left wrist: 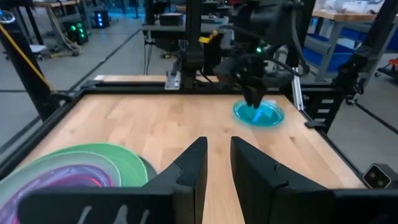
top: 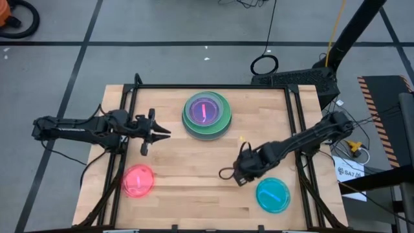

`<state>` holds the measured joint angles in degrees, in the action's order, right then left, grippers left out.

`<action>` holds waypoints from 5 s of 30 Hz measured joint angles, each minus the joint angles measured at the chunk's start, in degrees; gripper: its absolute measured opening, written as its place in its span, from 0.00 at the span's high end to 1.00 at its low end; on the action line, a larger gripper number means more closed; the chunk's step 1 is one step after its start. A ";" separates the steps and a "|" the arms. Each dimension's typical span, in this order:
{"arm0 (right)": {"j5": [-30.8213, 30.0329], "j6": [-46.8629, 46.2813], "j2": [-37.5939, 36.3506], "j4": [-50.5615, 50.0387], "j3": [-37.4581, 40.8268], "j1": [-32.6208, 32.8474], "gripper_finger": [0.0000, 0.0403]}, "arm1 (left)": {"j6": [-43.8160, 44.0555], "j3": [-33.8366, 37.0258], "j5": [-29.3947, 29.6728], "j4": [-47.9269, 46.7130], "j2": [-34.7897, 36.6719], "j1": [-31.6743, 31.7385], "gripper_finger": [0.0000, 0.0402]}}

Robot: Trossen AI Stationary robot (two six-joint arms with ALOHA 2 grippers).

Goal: Stack plastic plates
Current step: Stack the blue plate on the pink plate

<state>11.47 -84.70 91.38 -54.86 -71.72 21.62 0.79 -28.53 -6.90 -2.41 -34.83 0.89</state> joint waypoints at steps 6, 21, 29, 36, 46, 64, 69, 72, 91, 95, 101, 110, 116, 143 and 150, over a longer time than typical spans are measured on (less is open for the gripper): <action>3.85 -6.46 7.23 -0.10 0.00 3.00 0.80 | 0.92 0.00 -0.03 -2.26 0.00 -0.02 0.81; 6.58 -10.14 16.73 1.06 0.04 6.89 0.80 | 1.29 0.00 -0.05 -2.54 -0.02 -0.02 0.81; 6.49 -9.35 17.60 1.05 0.04 6.92 0.80 | 1.25 0.00 -0.04 -2.13 -0.02 -0.02 0.81; 6.63 -9.30 17.16 0.27 0.05 6.91 0.80 | 1.23 0.00 0.16 -2.01 -0.02 -0.02 0.81; 6.78 -14.27 14.87 -1.85 -0.02 7.47 0.85 | 0.86 0.00 2.43 -2.10 -0.04 -0.02 0.81; 8.00 -24.77 14.87 2.24 -0.07 11.55 0.76 | -0.65 0.00 2.48 -2.08 -0.04 -0.02 0.81; 3.89 -25.64 15.21 2.33 -0.07 11.55 0.70 | -0.63 0.00 2.48 -2.07 -0.04 -0.02 0.81; 3.71 -25.67 16.21 2.28 -0.07 11.55 0.70 | -0.63 0.00 2.48 -2.00 -0.04 -0.02 0.81; 3.55 -20.42 16.75 -0.30 -0.08 11.77 0.99 | -0.29 0.00 2.48 -1.21 -0.04 -0.02 0.81; 3.29 -17.18 16.75 -1.28 -0.99 11.28 0.98 | -0.30 0.00 2.48 -0.40 -0.04 0.00 0.81; -2.74 -9.69 16.75 -8.28 -7.62 9.74 1.00 | -0.50 0.00 2.76 -0.38 -0.04 -0.02 0.81; -22.81 14.43 16.75 -16.60 -18.41 4.89 1.00 | -1.77 0.00 3.53 0.26 -0.04 0.00 0.81; -35.43 35.25 16.75 -24.33 -23.22 -0.55 1.00 | -3.87 -0.02 5.27 0.63 -0.04 0.00 0.81; -27.75 119.41 15.64 5.67 -24.22 -29.75 1.00 | -9.08 -0.07 10.66 -7.60 7.80 1.49 0.81; -15.31 125.12 15.64 14.03 -21.90 -35.33 1.00 | -6.19 -0.07 12.14 -9.87 8.28 2.21 0.81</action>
<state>-3.84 40.41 107.02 -40.83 -93.62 -13.72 -5.40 -28.60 5.24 -12.29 -26.55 3.09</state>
